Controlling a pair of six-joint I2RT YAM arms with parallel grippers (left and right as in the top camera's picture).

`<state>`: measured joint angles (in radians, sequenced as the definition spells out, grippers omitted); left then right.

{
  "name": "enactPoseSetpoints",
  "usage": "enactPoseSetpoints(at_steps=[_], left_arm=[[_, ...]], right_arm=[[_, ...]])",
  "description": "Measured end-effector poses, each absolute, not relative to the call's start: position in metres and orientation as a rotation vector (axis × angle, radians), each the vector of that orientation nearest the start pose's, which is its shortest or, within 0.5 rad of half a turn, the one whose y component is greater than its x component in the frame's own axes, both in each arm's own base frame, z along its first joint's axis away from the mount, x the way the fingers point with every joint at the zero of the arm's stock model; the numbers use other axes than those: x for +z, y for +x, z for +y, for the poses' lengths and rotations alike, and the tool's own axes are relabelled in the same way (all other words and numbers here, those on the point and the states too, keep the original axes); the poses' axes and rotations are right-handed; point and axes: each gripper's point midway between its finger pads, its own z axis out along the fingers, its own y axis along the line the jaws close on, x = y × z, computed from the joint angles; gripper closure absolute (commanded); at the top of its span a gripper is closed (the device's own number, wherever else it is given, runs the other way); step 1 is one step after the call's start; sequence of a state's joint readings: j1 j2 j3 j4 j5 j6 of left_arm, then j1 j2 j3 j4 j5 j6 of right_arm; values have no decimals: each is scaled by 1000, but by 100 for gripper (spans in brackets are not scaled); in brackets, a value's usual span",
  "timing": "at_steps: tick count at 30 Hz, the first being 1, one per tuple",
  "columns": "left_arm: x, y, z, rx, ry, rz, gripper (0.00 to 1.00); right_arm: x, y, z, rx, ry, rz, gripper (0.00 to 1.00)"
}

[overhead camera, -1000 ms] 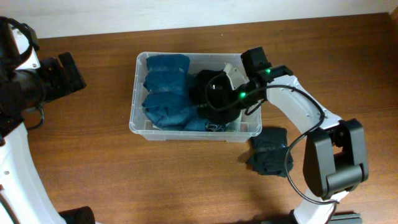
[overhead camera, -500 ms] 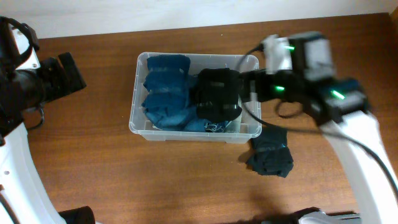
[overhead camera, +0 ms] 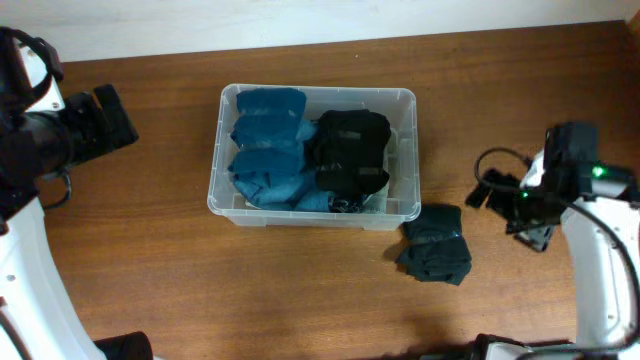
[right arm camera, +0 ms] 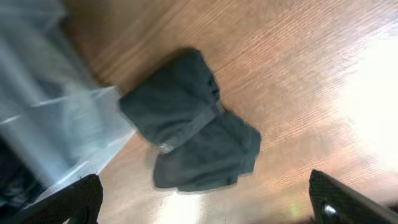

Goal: Pack container

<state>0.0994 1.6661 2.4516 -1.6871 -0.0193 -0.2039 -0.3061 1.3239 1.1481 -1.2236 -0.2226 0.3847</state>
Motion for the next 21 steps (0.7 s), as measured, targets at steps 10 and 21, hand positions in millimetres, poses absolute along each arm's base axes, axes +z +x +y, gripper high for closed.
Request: enactPoseSetpoints(at_steps=[10, 21], left_arm=[[399, 327, 36, -21, -382, 2442, 0], [399, 326, 36, -21, -382, 2443, 1]], right_arm=[[33, 211, -8, 596, 983, 2849, 5], [25, 211, 16, 816, 967, 2788, 73]])
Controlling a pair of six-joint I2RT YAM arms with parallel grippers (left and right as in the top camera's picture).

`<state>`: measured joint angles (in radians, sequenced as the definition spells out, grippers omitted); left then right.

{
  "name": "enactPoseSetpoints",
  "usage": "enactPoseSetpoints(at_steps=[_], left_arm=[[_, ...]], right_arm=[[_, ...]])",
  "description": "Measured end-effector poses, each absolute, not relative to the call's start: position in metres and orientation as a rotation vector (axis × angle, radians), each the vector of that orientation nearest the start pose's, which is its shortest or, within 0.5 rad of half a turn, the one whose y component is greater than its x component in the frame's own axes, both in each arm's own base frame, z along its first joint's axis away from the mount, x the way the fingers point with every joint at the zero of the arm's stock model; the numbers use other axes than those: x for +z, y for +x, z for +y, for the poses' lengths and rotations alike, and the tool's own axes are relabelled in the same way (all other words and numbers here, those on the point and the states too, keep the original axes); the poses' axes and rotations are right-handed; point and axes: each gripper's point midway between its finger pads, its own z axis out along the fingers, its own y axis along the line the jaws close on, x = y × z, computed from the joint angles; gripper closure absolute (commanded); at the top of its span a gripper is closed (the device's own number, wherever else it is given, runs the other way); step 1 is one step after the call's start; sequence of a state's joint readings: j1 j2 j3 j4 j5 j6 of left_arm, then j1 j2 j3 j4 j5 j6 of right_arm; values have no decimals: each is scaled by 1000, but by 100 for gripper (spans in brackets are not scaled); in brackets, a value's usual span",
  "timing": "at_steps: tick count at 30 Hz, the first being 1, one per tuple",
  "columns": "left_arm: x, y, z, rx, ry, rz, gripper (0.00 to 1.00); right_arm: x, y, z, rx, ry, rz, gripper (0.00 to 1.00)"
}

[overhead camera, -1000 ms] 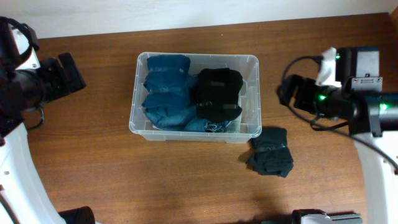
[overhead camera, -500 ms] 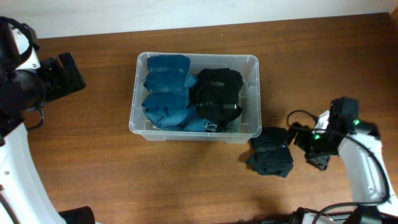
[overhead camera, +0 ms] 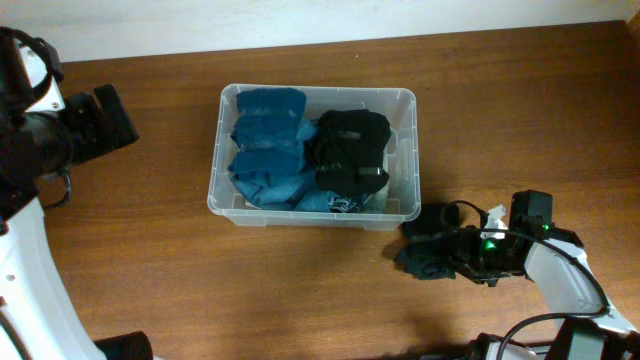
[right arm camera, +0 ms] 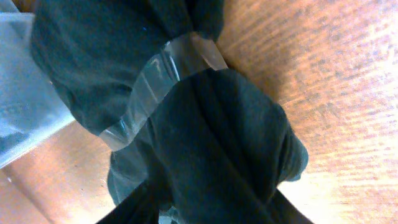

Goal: Pack container

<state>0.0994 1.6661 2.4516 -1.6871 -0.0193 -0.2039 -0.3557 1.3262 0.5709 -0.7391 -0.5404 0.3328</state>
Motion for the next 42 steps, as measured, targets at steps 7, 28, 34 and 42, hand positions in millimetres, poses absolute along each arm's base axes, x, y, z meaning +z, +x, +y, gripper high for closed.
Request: enactPoseSetpoints(at_steps=[7, 28, 34, 42], left_arm=[[399, 326, 36, -21, -382, 2443, 1], [399, 326, 36, -21, -382, 2443, 0], [399, 326, 36, -21, -382, 2443, 1], [399, 326, 36, -21, -382, 2443, 1]], right_arm=[[27, 225, 12, 816, 923, 2734, 96], [321, 262, 48, 1001, 246, 2067, 96], [371, 274, 67, 1129, 92, 1902, 96], [364, 321, 147, 1345, -100, 1919, 96]])
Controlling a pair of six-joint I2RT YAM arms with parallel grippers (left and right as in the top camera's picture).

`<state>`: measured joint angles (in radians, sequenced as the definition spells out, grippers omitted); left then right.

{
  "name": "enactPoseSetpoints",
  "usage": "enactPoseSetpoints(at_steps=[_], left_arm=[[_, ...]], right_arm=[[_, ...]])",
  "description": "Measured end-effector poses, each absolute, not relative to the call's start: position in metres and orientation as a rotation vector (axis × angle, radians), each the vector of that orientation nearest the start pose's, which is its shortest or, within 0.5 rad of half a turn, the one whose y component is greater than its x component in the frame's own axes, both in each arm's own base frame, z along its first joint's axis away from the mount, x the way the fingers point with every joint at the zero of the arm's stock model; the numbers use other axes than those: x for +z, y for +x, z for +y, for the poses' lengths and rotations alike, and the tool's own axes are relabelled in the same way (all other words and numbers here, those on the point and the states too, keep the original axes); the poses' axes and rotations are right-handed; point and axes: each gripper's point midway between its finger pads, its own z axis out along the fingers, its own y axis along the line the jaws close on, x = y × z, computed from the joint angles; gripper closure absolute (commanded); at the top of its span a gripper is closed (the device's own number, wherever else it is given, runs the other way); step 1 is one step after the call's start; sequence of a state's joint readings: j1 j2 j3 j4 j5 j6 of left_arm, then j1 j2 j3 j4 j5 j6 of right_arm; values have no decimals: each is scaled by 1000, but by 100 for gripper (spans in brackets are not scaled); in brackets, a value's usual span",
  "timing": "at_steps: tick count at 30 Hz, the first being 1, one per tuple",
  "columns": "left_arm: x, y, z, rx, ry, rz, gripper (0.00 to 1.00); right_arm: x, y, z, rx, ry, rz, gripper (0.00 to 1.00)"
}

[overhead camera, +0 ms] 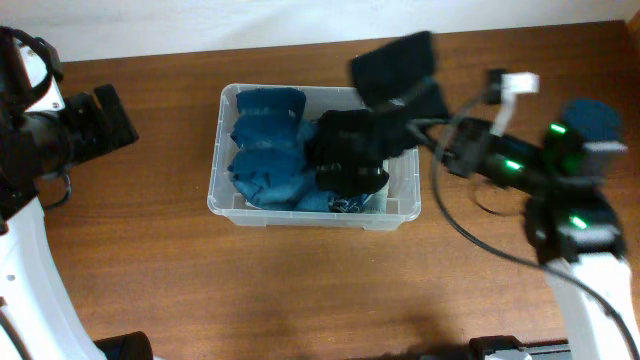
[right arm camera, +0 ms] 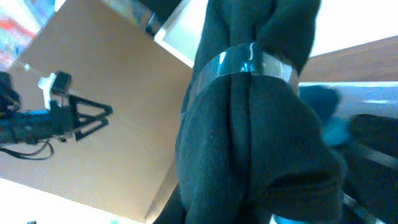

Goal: Pack container

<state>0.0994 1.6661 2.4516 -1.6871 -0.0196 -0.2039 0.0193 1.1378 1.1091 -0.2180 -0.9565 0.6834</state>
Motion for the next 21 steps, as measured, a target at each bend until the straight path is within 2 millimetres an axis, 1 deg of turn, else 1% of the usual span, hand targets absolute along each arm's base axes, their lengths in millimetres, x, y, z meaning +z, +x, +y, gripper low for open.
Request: enactPoseSetpoints(at_steps=[2, 4, 5, 8, 11, 12, 13, 14, 15, 16, 18, 21], left_arm=[[399, 326, 36, -21, -382, 2443, 0], [399, 326, 36, -21, -382, 2443, 0], [399, 326, 36, -21, -382, 2443, 0], [399, 326, 36, -21, -382, 2443, 1], [399, 326, 36, -21, -382, 2443, 1], [399, 326, 36, -21, -381, 2443, 1], [399, 326, 36, -21, -382, 2443, 1], [399, 326, 36, -20, -381, 2443, 1], [399, 326, 36, -21, -382, 2443, 1], [399, 326, 36, -21, -382, 2443, 0], [399, 326, 36, -21, -382, 2443, 1], [399, 326, 36, -20, -381, 2443, 1]], right_arm=[[344, 335, 168, 1366, -91, 1974, 96], [315, 351, 185, 1369, -40, 2058, 96], [296, 361, 193, 1358, -6, 2107, 96], [245, 386, 206, 1316, 82, 2218, 96], [196, 402, 211, 1272, 174, 2324, 96], [175, 407, 211, 1247, 214, 2370, 95], [164, 409, 210, 1235, 233, 2391, 88], [151, 411, 210, 1223, 255, 2419, 71], [139, 412, 210, 1217, 276, 2445, 62], [129, 411, 209, 1209, 293, 2477, 55], [116, 404, 207, 1190, 325, 2536, 51], [112, 396, 198, 1126, 383, 2602, 48]])
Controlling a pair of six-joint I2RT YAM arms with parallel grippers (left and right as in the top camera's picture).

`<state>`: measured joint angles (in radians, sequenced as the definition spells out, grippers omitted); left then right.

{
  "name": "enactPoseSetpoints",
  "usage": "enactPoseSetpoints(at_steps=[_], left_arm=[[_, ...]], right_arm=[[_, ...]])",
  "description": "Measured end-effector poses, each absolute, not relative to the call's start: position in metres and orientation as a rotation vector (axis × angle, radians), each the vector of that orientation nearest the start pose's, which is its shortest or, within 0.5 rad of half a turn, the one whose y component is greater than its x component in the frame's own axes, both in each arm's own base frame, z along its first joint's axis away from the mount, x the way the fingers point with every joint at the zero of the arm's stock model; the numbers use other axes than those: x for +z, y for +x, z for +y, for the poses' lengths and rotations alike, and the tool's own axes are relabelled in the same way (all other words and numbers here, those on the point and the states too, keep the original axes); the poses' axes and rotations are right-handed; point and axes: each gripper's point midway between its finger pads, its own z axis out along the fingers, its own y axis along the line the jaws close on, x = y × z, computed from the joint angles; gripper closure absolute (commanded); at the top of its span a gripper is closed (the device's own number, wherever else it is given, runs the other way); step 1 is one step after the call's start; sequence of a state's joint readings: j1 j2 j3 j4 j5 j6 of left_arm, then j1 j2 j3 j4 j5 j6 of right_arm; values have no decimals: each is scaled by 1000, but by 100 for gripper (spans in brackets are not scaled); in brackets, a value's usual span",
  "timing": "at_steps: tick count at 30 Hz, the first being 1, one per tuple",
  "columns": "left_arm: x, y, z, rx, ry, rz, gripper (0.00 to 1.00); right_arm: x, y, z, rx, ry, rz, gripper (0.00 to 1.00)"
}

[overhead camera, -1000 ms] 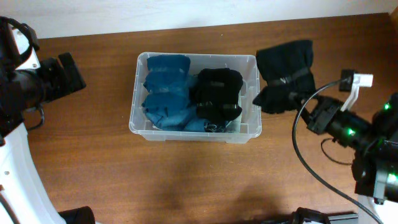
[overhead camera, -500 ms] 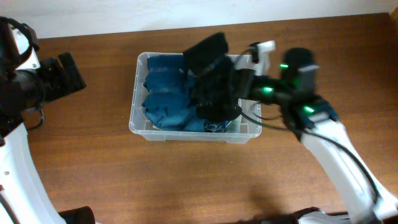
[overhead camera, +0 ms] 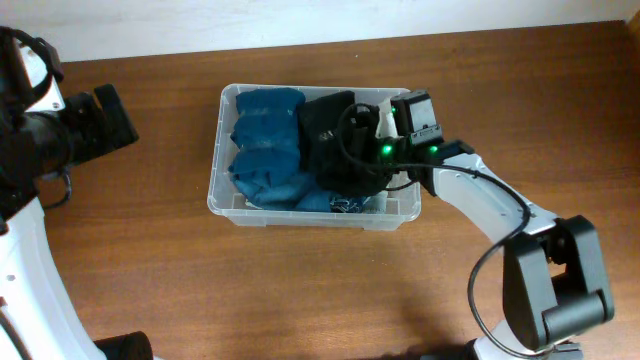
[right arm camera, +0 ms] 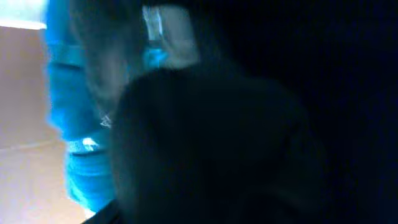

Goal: Pack container

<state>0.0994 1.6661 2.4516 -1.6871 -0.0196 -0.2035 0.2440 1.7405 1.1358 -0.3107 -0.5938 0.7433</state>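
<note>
A clear plastic container point(overhead camera: 216, 172) stands mid-table. Blue cloth bundles point(overhead camera: 266, 150) fill its left half and black bundles point(overhead camera: 345, 170) its right half. My right gripper point(overhead camera: 362, 140) reaches in from the right, down among the black cloth, shut on a black taped bundle point(overhead camera: 325, 122) at the back of the box. In the right wrist view that black bundle point(right arm camera: 236, 137) fills nearly the whole frame and hides the fingers; blue bundles point(right arm camera: 68, 124) show at the left. My left gripper point(overhead camera: 100, 125) is held off to the left of the container, and its jaws cannot be made out.
Brown wooden table point(overhead camera: 300, 290) all round the container. A pale wall runs along the table's far edge. The right arm's cable loops over the container's right rim point(overhead camera: 412, 150).
My right gripper with the black bundle was up over the container's back right corner; now it is down inside the box, the bundle among the other black ones. The left arm is unmoved.
A black taped bundle lay on the table by the container's front right corner, my right gripper open beside it. Then the gripper was on the bundle. Later it held the bundle high over the box, and now the bundle is down in the right half.
</note>
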Motion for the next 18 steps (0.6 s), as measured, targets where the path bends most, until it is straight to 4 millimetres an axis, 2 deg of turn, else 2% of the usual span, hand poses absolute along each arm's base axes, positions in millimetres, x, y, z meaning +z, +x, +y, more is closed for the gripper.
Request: enactPoseSetpoints(at_steps=[3, 5, 7, 8, 10, 11, 12, 15, 18], left_arm=[[399, 326, 36, -21, -382, 2443, 1], [399, 326, 36, -21, -382, 2443, 1], [399, 326, 36, -21, -382, 2443, 1], [399, 326, 36, -21, -382, 2443, 1], [399, 326, 36, -21, -382, 2443, 1], [399, 326, 36, -21, -382, 2443, 1], [399, 326, 36, -21, -382, 2443, 1], [399, 326, 36, -21, -382, 2444, 1], [399, 326, 36, -21, -382, 2443, 1]], right_arm=[[117, 385, 184, 1046, 404, 2636, 47], [128, 380, 178, 1013, 355, 2620, 45], [149, 372, 176, 1007, 236, 2574, 36], [162, 368, 177, 1015, 180, 2543, 31], [202, 354, 179, 1029, 33, 2438, 24], [223, 345, 179, 1029, -29, 2384, 7], [238, 338, 179, 1030, -77, 2341, 2], [293, 306, 173, 1006, -213, 2175, 2], [323, 277, 167, 973, -291, 2081, 2]])
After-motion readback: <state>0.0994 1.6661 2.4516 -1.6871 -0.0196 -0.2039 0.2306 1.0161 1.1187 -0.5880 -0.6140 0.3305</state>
